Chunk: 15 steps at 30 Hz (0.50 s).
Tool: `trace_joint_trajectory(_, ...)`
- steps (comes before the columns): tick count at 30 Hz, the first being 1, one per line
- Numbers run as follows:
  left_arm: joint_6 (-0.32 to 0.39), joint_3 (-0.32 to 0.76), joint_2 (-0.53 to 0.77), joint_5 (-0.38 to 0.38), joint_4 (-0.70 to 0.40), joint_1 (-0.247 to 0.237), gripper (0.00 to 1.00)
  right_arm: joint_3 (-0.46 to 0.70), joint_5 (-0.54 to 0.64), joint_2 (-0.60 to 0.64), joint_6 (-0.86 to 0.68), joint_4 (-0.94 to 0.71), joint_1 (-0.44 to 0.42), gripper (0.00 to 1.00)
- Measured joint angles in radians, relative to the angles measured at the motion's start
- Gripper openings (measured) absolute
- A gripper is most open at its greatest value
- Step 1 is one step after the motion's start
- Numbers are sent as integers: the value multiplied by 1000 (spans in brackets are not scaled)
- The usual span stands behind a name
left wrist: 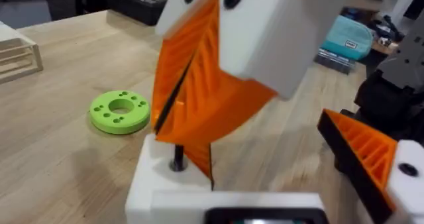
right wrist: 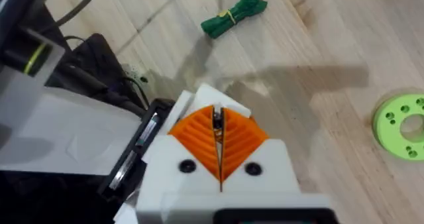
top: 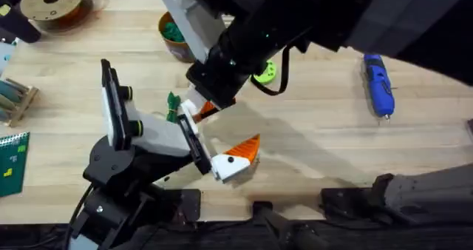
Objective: Pick up the gripper from the table and insert it into the empty holder that is missing its gripper. Then pick up a screw, insert it into the mounting hole, and use the screwdriver to tighten it. Finally, clean up the table by picking up the vegetable and placing it into the bucket.
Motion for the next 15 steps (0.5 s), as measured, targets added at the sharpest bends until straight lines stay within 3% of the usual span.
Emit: trace_joint_trajectory(15, 5, 0, 0, 1, 0, 0, 987, 1, -22, 23, 0, 15, 0, 7)
